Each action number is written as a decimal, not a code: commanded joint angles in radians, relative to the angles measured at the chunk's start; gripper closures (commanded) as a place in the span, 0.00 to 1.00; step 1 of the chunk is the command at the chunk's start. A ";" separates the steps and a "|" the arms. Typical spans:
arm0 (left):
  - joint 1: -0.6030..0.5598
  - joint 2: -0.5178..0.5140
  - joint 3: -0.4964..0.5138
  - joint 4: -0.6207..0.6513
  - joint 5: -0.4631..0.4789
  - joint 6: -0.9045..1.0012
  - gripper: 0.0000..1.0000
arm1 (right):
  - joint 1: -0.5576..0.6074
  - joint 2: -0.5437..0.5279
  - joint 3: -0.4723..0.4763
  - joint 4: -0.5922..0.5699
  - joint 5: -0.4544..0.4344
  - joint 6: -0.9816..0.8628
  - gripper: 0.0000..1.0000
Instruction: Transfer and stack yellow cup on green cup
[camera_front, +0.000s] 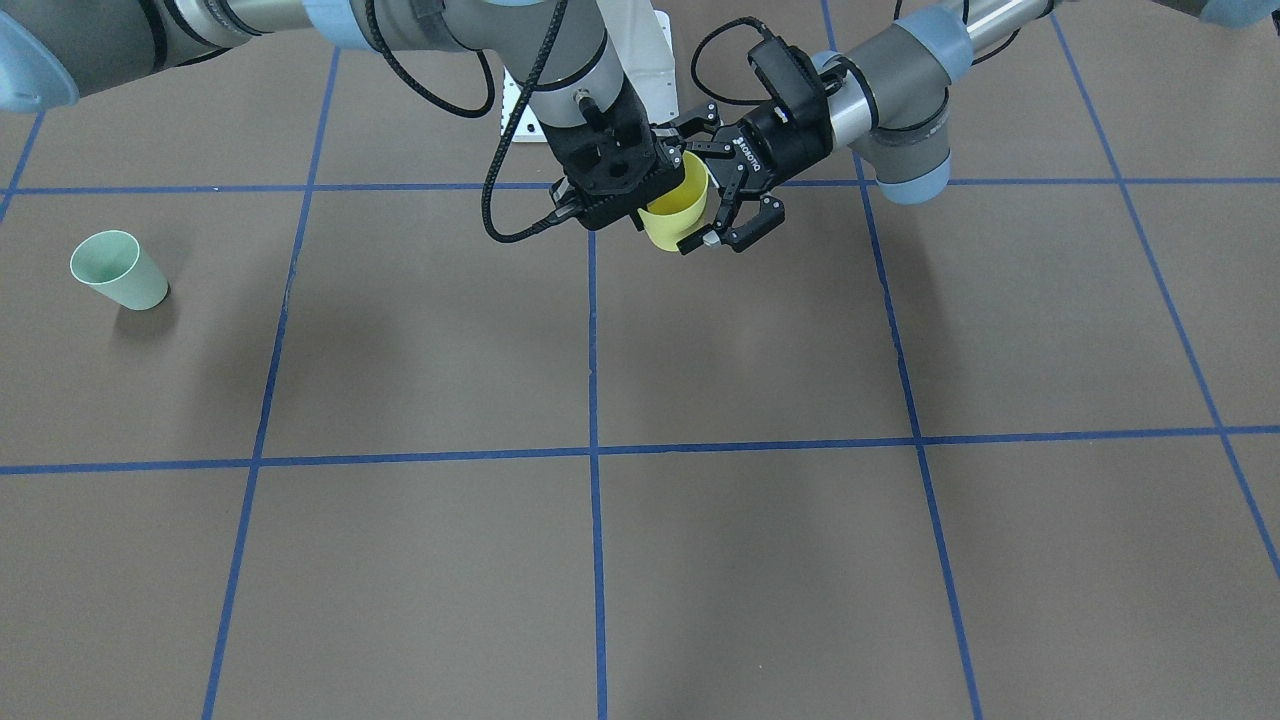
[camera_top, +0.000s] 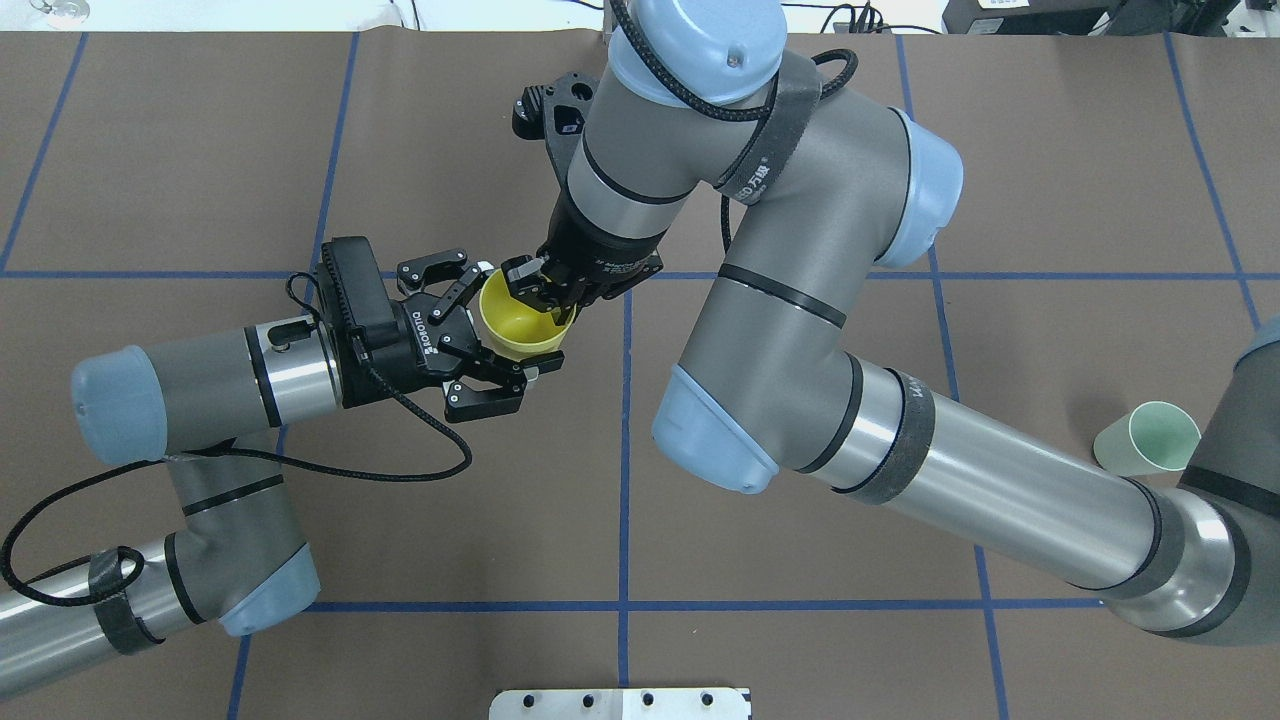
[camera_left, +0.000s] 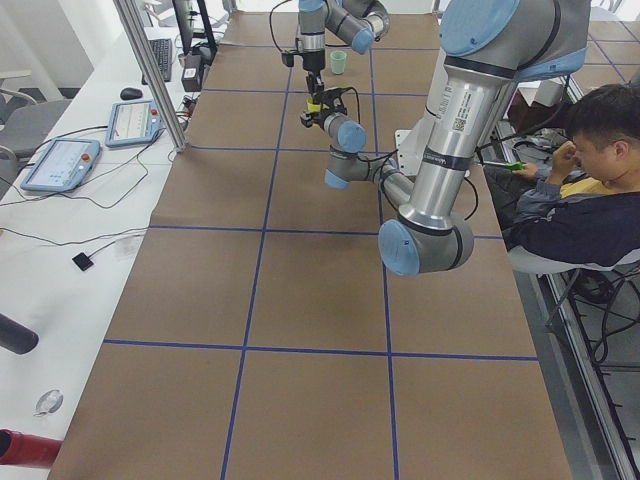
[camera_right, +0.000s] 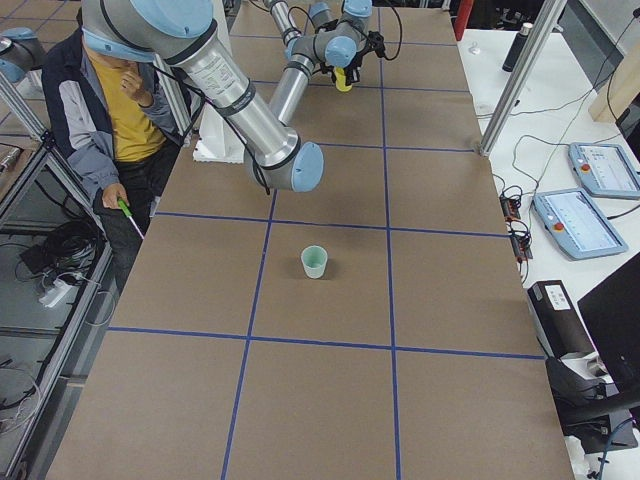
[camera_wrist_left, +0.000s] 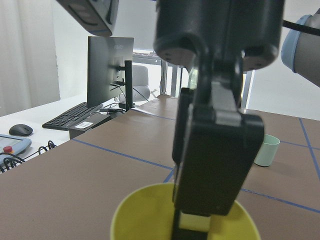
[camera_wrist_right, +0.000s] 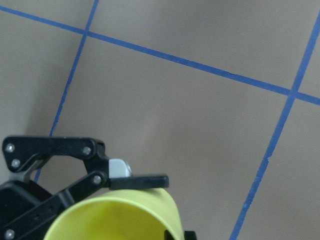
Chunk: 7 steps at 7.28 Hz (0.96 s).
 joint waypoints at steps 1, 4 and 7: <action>-0.002 0.000 0.002 -0.001 0.000 0.000 0.01 | 0.011 -0.015 0.002 0.000 -0.008 0.008 1.00; -0.002 0.003 0.010 -0.001 0.000 0.000 0.01 | 0.094 -0.096 0.057 -0.003 -0.006 0.015 1.00; -0.008 0.003 0.022 0.017 0.004 -0.002 0.01 | 0.264 -0.183 0.080 -0.008 -0.002 0.018 1.00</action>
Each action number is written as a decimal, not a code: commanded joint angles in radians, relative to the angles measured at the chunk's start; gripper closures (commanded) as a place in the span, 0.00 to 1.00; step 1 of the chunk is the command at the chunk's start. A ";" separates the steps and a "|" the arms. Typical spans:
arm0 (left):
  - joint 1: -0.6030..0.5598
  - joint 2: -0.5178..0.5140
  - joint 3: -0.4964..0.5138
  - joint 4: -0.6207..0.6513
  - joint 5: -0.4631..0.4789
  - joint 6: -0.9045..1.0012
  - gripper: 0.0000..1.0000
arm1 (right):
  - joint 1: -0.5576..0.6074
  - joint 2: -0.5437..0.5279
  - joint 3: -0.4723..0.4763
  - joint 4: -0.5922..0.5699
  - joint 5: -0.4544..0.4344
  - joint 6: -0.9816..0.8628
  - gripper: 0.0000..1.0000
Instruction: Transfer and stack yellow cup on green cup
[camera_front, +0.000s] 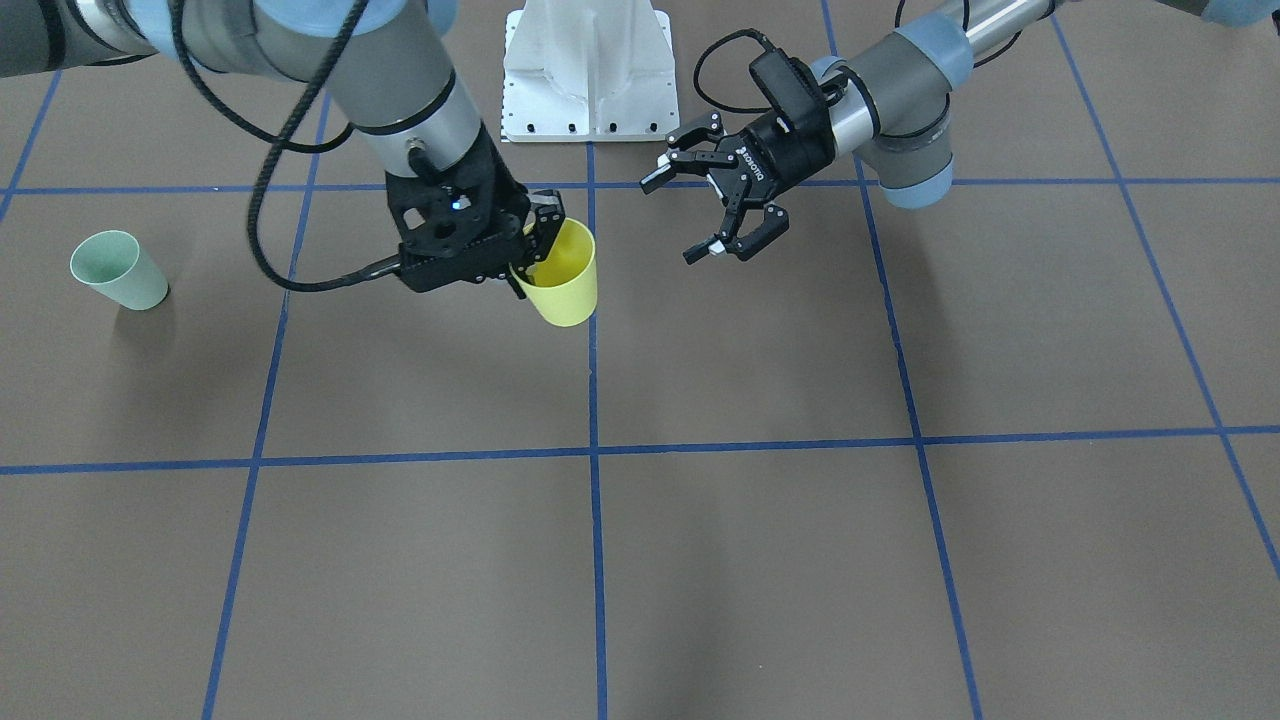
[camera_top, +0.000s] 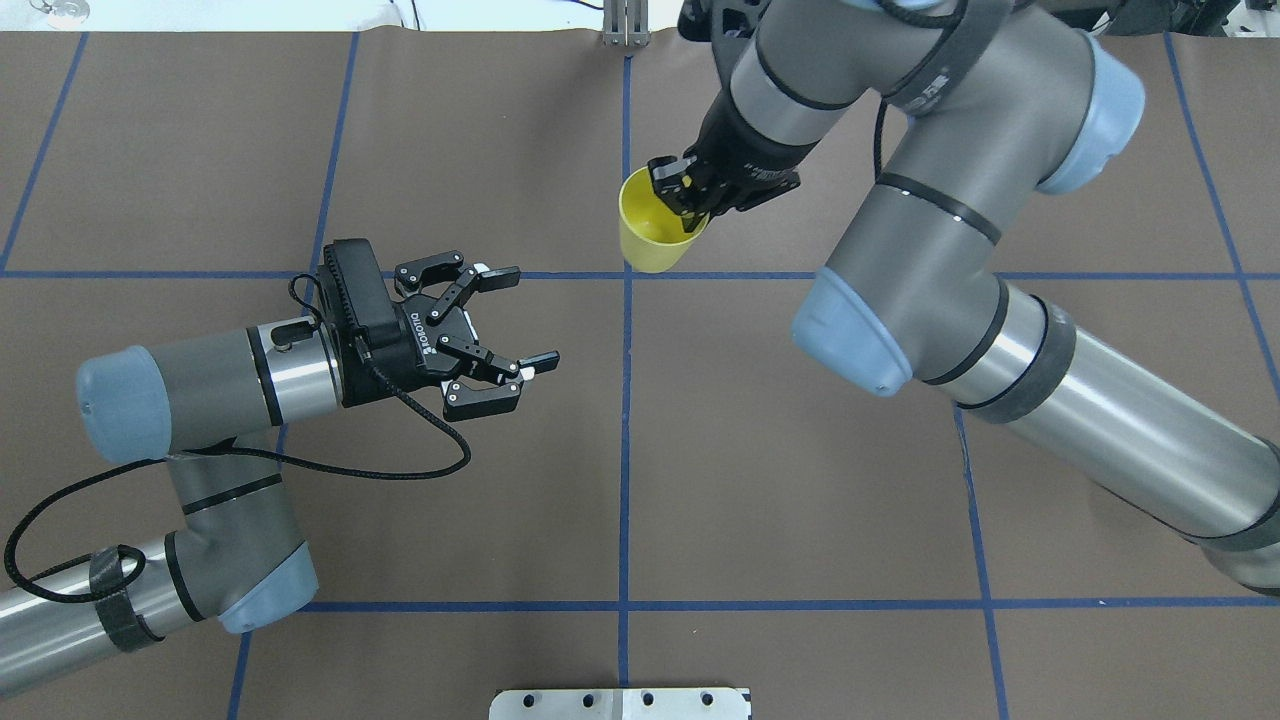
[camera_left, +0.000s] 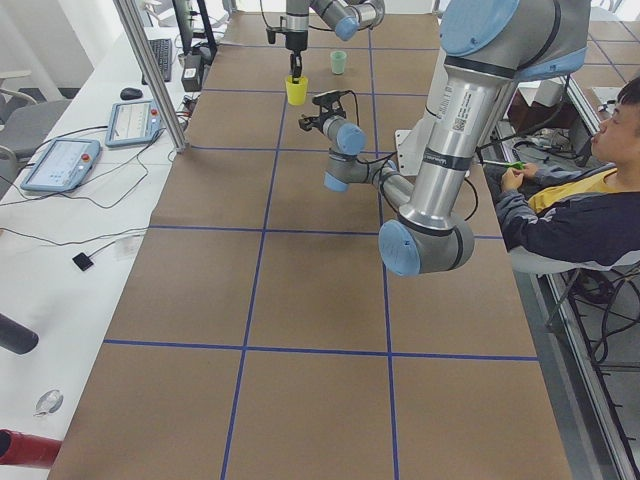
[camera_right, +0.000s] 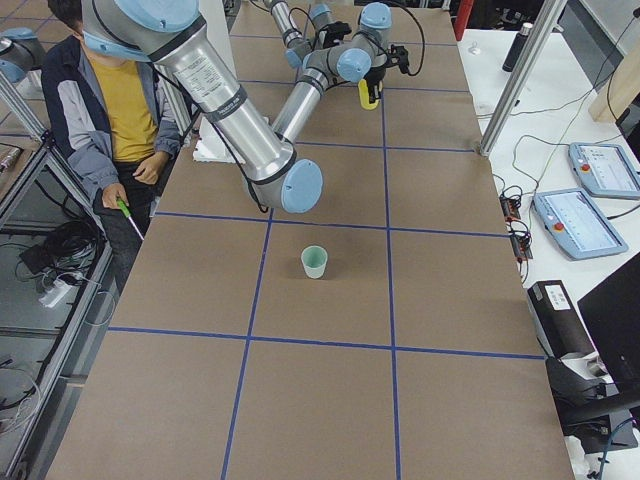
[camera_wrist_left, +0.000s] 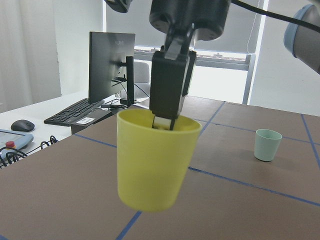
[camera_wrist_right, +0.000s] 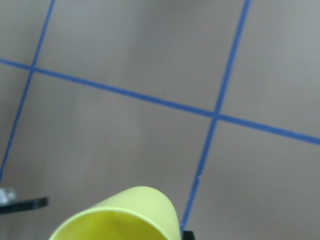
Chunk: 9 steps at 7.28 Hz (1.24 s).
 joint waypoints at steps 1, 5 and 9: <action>-0.029 0.002 0.021 0.028 0.003 -0.001 0.01 | 0.131 -0.078 0.008 -0.001 0.005 0.001 1.00; -0.229 0.144 0.040 0.345 0.059 -0.015 0.00 | 0.196 -0.225 0.102 -0.001 0.003 -0.013 1.00; -0.591 0.254 0.041 0.866 -0.270 0.001 0.00 | 0.254 -0.381 0.198 -0.003 0.015 -0.087 1.00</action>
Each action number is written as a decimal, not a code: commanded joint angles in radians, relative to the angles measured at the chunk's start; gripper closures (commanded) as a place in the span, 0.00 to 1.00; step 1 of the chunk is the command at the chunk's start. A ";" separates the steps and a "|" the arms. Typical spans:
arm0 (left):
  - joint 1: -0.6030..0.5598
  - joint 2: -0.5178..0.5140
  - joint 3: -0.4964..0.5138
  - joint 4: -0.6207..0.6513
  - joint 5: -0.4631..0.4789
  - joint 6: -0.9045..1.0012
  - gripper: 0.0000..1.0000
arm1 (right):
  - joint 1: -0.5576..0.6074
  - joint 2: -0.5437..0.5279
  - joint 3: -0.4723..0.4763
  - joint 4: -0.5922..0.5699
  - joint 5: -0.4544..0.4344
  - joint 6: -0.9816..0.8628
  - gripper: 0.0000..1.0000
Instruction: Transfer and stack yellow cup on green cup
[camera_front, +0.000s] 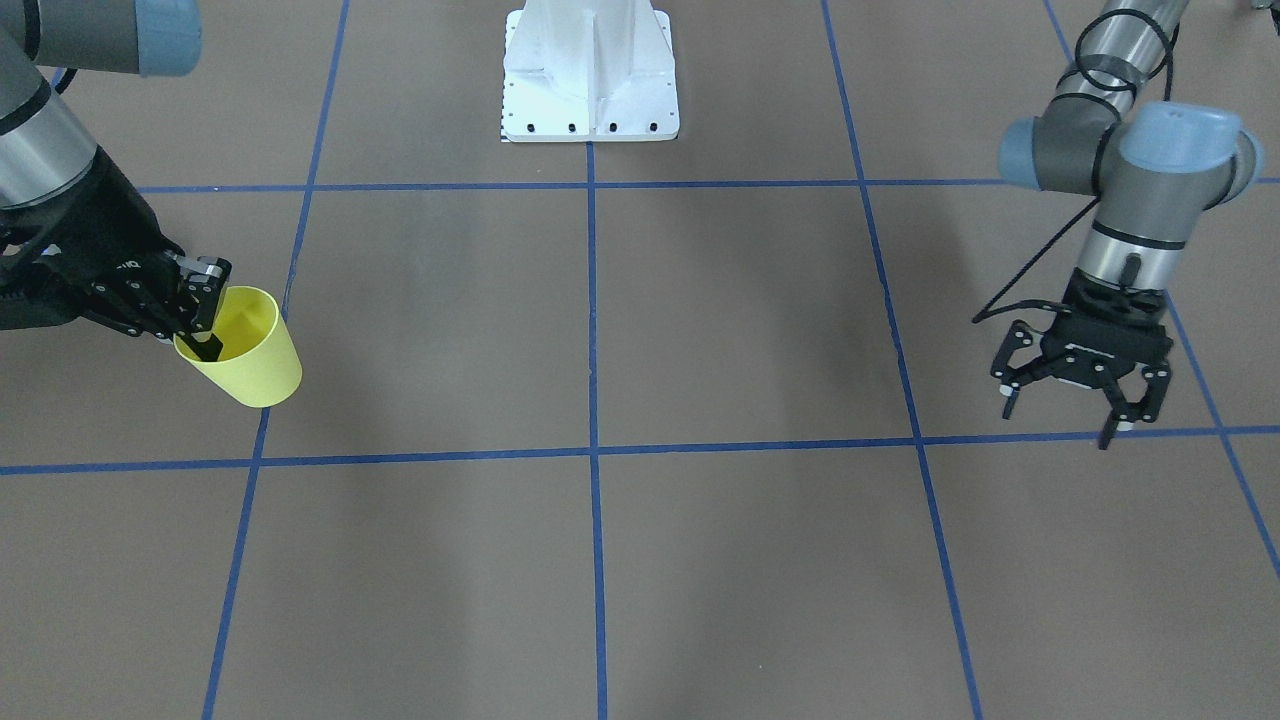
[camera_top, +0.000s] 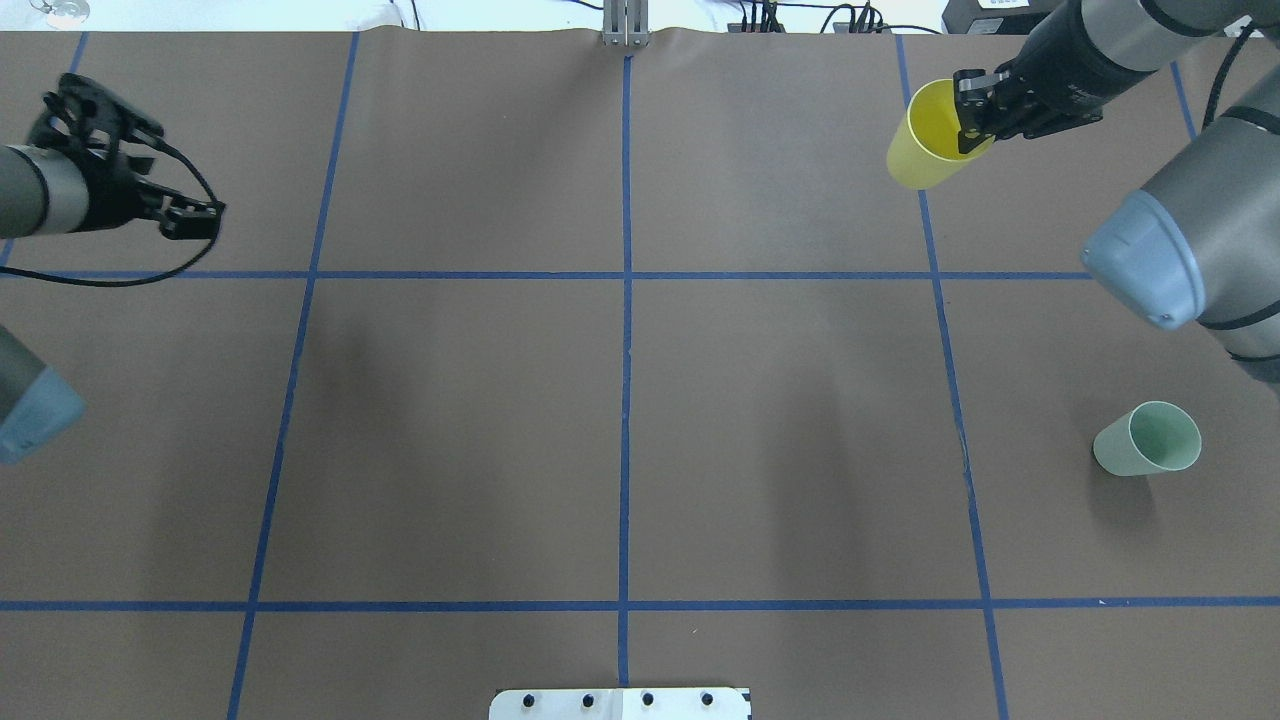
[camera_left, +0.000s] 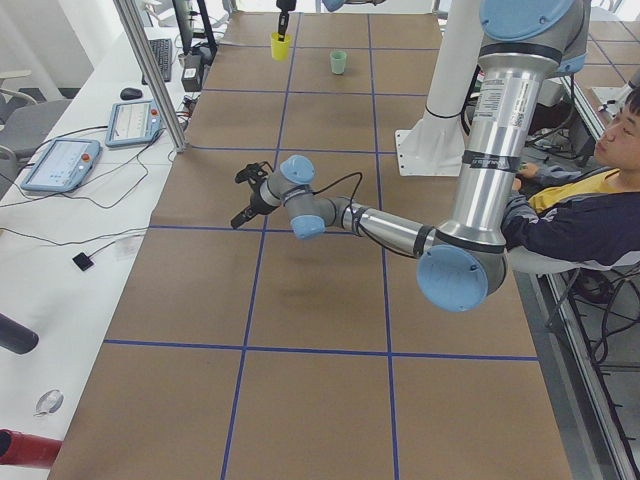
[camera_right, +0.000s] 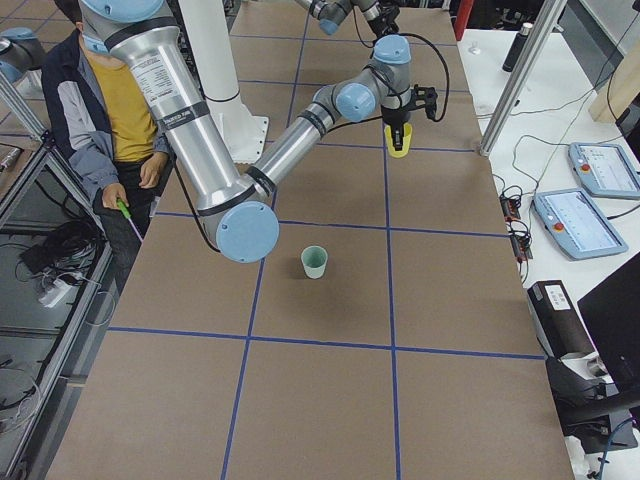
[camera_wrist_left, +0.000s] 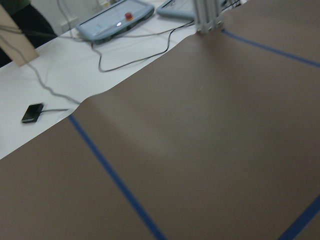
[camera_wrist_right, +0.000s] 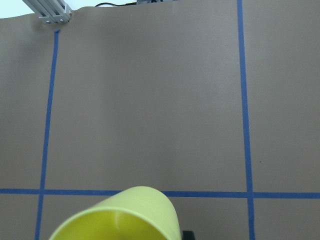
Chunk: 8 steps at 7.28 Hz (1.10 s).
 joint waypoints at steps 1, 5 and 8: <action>-0.180 0.058 -0.004 0.208 -0.219 0.003 0.00 | 0.020 -0.107 0.073 0.000 0.003 -0.074 1.00; -0.467 0.115 0.000 0.548 -0.295 0.283 0.00 | 0.040 -0.233 0.153 0.002 0.005 -0.176 1.00; -0.531 0.181 -0.010 0.654 -0.359 0.588 0.00 | 0.112 -0.315 0.157 0.003 0.106 -0.340 1.00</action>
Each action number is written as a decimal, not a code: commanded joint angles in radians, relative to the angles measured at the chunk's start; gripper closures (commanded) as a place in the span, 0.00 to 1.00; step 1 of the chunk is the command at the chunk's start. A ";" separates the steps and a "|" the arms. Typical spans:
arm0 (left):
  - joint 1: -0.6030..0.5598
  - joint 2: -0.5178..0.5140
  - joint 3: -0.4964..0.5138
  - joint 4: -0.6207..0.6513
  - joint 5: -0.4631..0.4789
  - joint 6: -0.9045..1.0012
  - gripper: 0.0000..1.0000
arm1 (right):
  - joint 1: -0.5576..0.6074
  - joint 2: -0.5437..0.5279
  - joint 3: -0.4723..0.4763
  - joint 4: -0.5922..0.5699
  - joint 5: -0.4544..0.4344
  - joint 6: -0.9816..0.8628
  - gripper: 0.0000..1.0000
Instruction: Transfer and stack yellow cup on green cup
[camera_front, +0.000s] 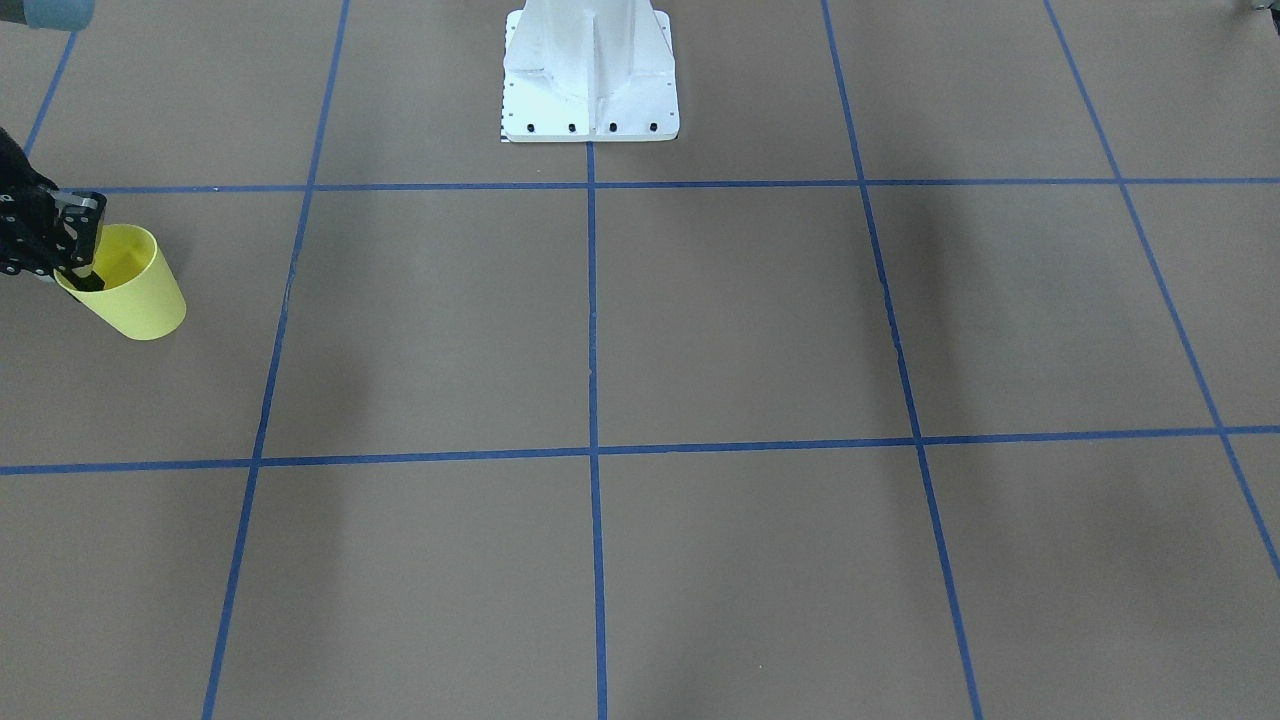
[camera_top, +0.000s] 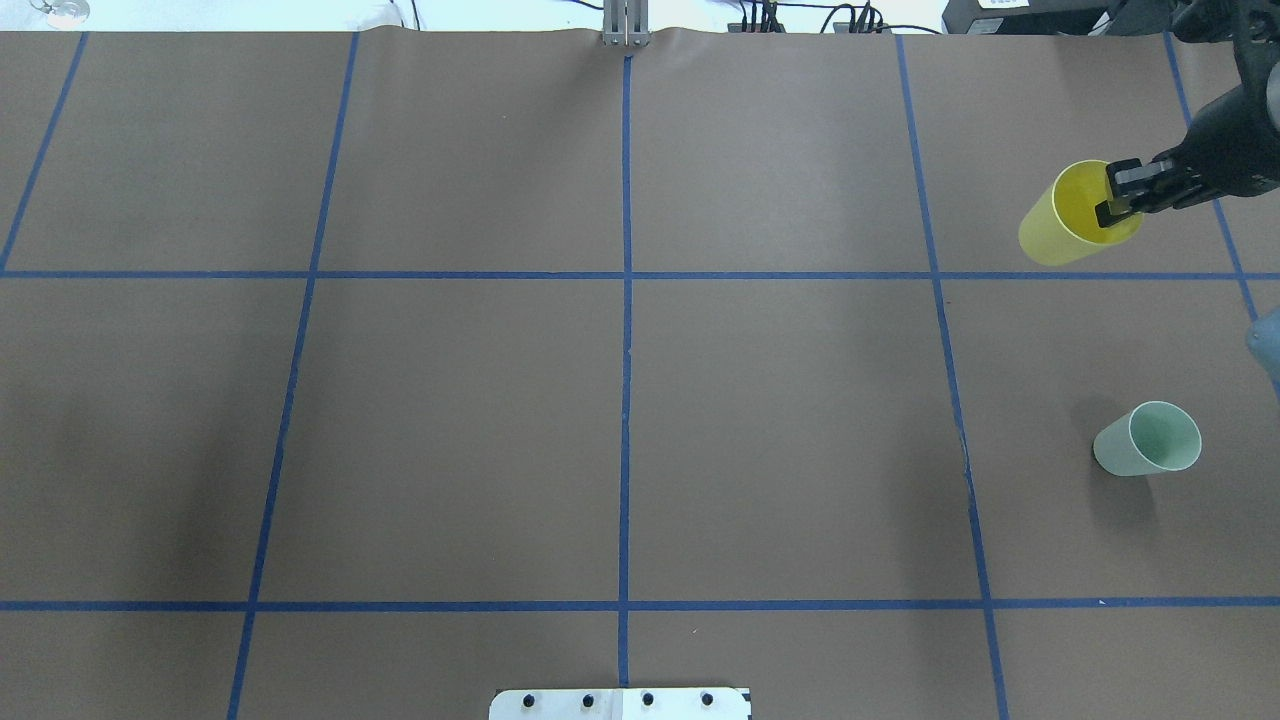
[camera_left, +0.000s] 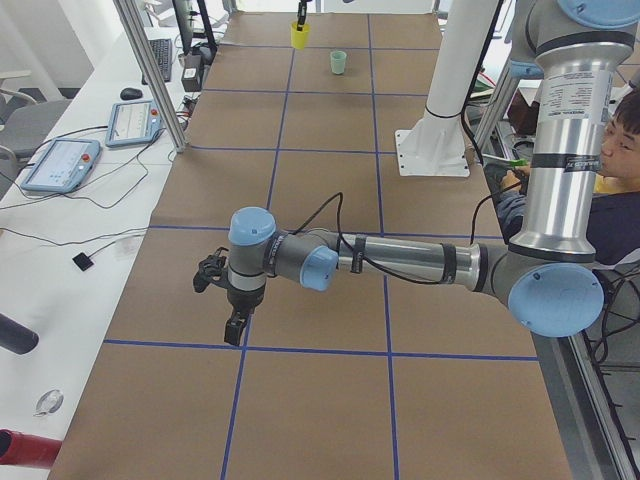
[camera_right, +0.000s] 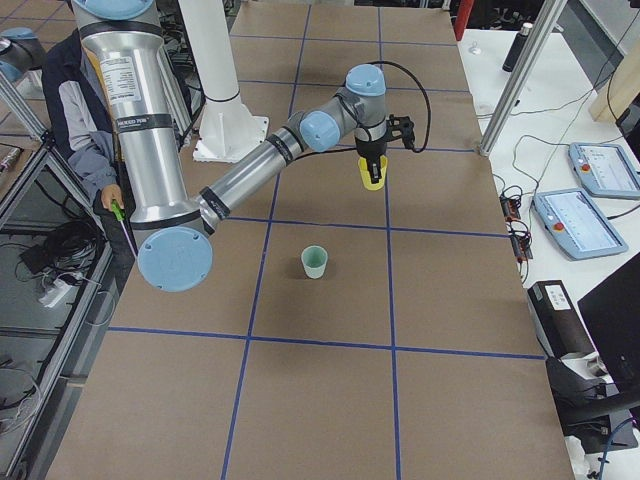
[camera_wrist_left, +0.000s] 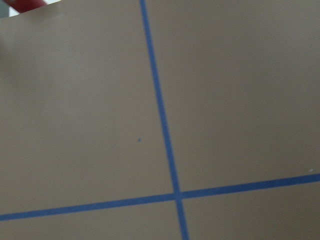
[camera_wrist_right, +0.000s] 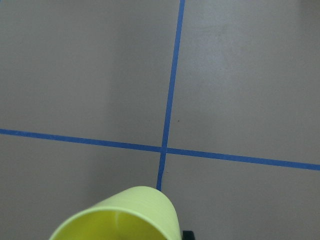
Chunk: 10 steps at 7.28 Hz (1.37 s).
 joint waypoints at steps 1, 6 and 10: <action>-0.027 0.053 -0.004 0.047 -0.191 0.073 0.00 | 0.039 -0.088 0.002 0.006 0.048 -0.132 1.00; -0.071 0.053 -0.010 0.150 -0.297 0.015 0.00 | 0.043 -0.438 0.093 0.163 0.046 -0.148 1.00; -0.073 0.093 -0.036 0.138 -0.306 0.016 0.00 | 0.039 -0.509 -0.084 0.456 0.118 -0.125 1.00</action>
